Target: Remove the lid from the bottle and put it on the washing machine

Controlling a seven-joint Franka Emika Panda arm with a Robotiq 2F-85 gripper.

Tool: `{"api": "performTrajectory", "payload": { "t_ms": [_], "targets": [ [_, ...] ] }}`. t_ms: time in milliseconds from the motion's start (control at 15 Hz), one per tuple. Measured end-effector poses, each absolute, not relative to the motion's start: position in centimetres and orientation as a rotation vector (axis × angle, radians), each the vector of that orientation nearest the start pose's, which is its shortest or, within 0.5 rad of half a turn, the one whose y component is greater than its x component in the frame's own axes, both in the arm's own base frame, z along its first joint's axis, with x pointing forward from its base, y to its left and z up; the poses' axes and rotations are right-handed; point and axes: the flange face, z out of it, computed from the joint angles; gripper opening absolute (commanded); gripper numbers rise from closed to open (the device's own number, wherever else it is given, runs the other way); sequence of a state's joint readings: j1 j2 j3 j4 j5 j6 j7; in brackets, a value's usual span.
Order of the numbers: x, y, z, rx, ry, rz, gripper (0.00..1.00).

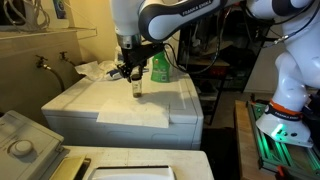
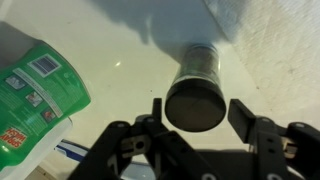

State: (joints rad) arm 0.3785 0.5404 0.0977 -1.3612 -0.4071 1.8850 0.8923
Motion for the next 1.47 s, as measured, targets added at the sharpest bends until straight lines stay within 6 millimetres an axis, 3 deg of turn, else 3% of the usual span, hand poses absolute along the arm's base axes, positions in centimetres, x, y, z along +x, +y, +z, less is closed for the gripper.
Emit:
{"api": "performTrajectory", "payload": {
  "t_ms": [67, 600, 867, 1200, 1467],
  "targets": [
    [65.3, 28.7, 41.2, -3.355, 0.510, -0.346, 0.31],
    [65.4, 28.4, 43.6, -3.350, 0.536, -0.336, 0.31],
    [65.0, 25.7, 44.9, -3.232, 0.731, -0.248, 0.31],
    [61.7, 21.1, 45.7, -3.077, 1.112, -0.160, 0.31],
    [57.4, 20.7, 43.0, -3.077, 1.380, -0.236, 0.31]
  ]
}}
